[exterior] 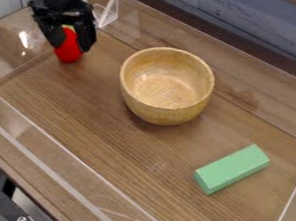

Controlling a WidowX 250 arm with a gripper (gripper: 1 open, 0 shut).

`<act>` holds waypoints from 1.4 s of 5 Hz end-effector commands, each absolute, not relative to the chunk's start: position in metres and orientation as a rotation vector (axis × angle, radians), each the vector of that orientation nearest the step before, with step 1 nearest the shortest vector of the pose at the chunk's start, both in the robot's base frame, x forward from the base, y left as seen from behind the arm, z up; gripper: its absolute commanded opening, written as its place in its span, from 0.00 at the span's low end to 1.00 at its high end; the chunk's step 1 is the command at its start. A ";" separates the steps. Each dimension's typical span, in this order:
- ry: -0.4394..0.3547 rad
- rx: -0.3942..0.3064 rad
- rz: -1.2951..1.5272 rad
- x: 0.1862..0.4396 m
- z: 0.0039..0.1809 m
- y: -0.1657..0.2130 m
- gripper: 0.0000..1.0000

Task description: Move the red object to the left side of the table

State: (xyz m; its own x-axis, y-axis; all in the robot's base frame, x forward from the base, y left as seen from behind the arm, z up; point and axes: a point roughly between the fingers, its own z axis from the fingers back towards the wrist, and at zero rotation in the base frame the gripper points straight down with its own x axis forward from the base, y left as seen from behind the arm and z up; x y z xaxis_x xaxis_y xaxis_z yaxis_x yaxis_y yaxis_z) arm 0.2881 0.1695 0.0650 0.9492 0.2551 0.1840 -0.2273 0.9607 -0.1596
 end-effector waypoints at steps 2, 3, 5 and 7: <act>-0.260 -0.107 0.266 0.294 0.093 0.146 1.00; -0.255 -0.109 0.232 0.294 0.103 0.128 1.00; -0.247 -0.108 0.142 0.289 0.090 0.099 1.00; -0.235 -0.099 0.077 0.287 0.099 0.083 1.00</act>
